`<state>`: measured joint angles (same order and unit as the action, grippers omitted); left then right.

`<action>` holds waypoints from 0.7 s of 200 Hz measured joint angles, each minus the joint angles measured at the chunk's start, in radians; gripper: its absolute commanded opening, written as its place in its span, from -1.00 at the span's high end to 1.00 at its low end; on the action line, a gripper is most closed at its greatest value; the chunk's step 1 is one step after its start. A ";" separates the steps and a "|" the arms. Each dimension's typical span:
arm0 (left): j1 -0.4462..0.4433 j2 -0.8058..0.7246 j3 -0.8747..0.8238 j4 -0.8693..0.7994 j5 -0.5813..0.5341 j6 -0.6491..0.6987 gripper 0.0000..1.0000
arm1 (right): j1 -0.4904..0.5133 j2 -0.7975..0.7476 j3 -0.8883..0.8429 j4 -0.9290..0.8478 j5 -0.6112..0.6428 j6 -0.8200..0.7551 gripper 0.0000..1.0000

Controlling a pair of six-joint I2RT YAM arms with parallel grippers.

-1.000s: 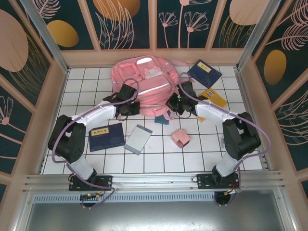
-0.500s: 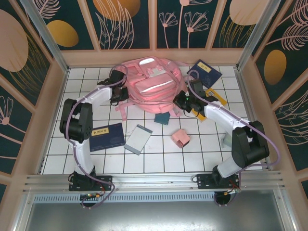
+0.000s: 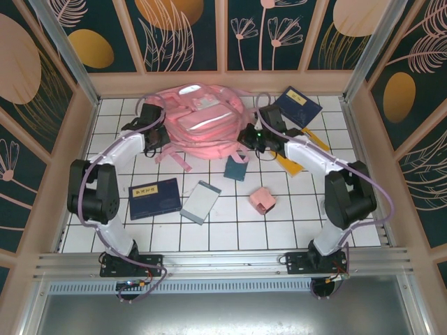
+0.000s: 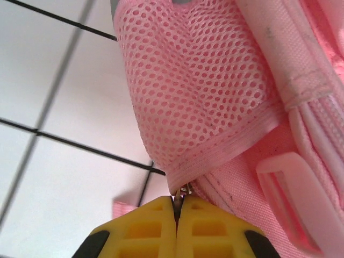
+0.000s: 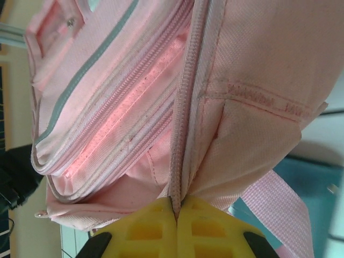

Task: Pack the student bag
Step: Unzip the student bag at the top-center of the table.

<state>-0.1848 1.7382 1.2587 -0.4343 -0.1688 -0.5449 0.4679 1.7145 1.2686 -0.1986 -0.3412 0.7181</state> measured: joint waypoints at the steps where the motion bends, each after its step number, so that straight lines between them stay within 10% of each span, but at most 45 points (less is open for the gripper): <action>1: 0.001 -0.003 -0.002 0.000 -0.002 -0.001 1.00 | 0.000 0.002 0.004 0.000 0.000 -0.001 1.00; 43: 0.024 -0.112 -0.107 -0.008 -0.065 -0.026 1.00 | 0.033 0.147 0.132 0.010 0.000 -0.071 1.00; 82: 0.033 -0.127 -0.168 -0.024 -0.054 -0.042 0.09 | 0.037 0.270 0.141 0.014 0.004 -0.129 1.00; 140: 0.040 -0.245 -0.161 -0.033 0.050 -0.007 -0.15 | 0.031 0.288 0.141 0.023 0.040 -0.178 -0.03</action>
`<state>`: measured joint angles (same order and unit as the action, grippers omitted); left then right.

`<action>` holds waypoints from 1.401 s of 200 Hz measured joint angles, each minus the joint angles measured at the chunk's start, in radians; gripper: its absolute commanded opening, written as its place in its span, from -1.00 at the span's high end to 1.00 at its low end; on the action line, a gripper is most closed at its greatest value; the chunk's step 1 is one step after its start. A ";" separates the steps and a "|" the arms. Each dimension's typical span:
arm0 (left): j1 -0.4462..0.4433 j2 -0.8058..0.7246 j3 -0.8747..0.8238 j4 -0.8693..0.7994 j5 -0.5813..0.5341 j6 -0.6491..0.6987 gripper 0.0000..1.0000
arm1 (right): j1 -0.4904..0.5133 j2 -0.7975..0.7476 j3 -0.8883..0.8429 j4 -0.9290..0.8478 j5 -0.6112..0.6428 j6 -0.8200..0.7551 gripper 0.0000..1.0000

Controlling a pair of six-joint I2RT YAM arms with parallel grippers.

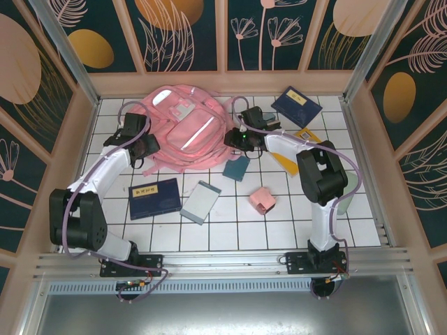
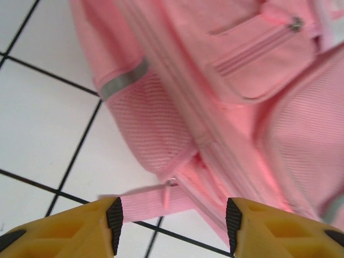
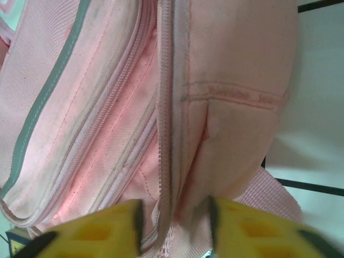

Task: Pack the student bag
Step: Unzip the student bag at the top-center of the table, then move the book to the middle-right of the table.

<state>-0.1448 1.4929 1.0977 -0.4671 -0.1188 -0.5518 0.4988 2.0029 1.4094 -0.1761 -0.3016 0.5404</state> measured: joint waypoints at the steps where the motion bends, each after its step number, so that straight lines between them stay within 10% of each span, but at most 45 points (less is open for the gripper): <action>1: 0.000 0.000 0.001 0.000 0.002 0.000 -0.15 | 0.000 0.000 0.000 0.000 0.000 -0.003 -0.04; 60: -0.083 -0.002 0.033 0.047 0.106 0.017 -0.52 | -0.002 -0.160 -0.063 -0.003 0.106 -0.034 -0.68; 98: -0.151 0.016 0.034 0.091 0.151 0.003 -0.42 | -0.022 -0.278 -0.163 0.011 0.188 -0.030 -0.97; 203: -0.392 0.289 0.240 0.240 0.253 -0.057 -0.44 | -0.373 -0.372 -0.383 0.034 0.338 0.026 -0.83; 280: -0.461 0.464 0.379 0.242 0.299 -0.063 -0.42 | -0.388 -0.102 -0.243 0.066 0.285 0.009 -0.66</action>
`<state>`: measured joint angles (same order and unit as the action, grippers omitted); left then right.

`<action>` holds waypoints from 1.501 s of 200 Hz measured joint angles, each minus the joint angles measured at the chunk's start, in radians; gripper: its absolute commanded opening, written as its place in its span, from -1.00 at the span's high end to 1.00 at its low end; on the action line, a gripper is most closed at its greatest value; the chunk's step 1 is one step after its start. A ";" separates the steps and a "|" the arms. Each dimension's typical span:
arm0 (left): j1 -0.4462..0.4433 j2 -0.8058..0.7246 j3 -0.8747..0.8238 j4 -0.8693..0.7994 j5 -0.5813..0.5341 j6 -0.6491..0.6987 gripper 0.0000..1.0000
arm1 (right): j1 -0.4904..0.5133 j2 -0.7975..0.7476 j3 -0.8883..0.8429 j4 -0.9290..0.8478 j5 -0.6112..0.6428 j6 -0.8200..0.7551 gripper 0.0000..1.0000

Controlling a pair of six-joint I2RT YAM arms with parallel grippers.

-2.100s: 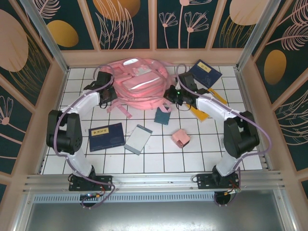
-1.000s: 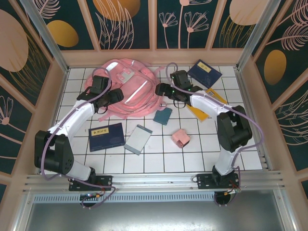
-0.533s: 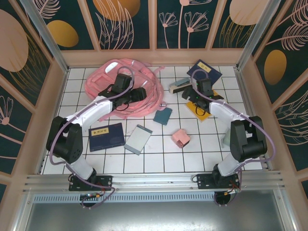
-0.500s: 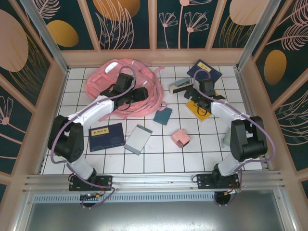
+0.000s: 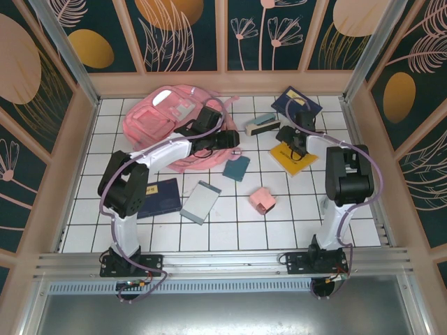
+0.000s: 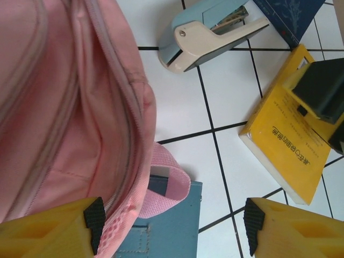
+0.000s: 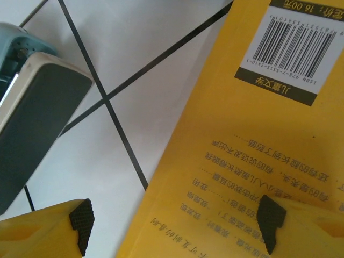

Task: Pack the student bag
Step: Move the book to the middle-right of the table, then rotate the book at the middle-right of the table.

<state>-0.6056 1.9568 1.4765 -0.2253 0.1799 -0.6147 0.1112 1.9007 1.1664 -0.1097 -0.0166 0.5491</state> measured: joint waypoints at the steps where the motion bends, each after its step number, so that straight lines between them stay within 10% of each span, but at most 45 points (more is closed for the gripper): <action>1: -0.001 0.001 0.001 0.000 0.000 0.000 -0.42 | 0.001 0.000 0.001 0.000 0.000 -0.001 -0.66; 100: -0.019 0.130 0.110 0.019 0.074 0.000 -0.38 | 0.156 -0.158 -0.185 -0.001 -0.089 -0.054 -0.65; 200: -0.110 0.381 0.358 0.033 0.183 0.013 -0.30 | 0.050 -0.486 -0.404 -0.083 -0.009 0.085 -0.57; 300: -0.146 0.470 0.405 0.009 0.223 0.042 -0.28 | 0.021 -0.395 -0.485 -0.008 -0.089 0.146 -0.30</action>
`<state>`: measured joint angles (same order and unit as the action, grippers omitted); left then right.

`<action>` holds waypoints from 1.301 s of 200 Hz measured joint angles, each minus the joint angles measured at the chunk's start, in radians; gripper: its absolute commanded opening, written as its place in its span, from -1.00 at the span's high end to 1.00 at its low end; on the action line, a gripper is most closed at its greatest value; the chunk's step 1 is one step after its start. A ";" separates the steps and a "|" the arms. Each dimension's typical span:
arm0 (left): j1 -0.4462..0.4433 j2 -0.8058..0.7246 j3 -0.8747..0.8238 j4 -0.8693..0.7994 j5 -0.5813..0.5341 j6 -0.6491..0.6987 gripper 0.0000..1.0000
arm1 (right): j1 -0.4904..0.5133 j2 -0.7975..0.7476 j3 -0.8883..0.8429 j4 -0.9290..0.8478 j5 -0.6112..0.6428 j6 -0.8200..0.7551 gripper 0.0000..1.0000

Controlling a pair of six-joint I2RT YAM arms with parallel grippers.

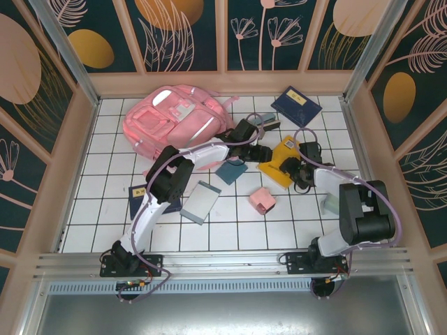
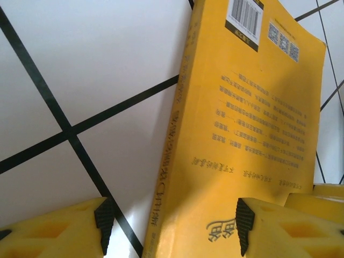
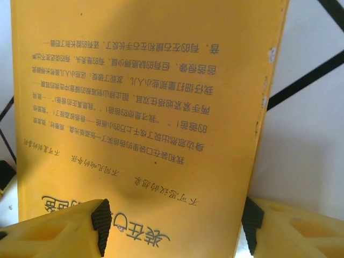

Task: Pack the student bag
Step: Rotate the book at the middle-right of the table.

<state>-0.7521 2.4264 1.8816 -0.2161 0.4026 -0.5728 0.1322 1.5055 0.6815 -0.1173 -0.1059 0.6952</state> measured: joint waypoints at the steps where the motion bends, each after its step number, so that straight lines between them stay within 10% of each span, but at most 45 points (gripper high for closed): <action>1: 0.000 0.000 0.000 0.000 0.000 0.000 -0.28 | 0.000 0.001 0.000 0.002 0.000 0.000 -0.30; 90: 0.018 0.007 -0.001 0.019 0.074 -0.044 -0.08 | -0.014 0.037 0.010 0.054 -0.053 -0.017 -0.12; 201: 0.031 -0.061 -0.197 0.460 0.358 -0.359 0.03 | -0.033 0.040 0.019 0.085 -0.106 -0.036 -0.11; 260: 0.021 -0.065 -0.128 0.283 0.292 -0.235 -0.05 | -0.043 0.040 0.029 0.086 -0.094 -0.066 -0.09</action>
<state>-0.7311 2.3611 1.7535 0.0666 0.6945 -0.8082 0.0895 1.5459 0.7101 -0.0311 -0.1997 0.6292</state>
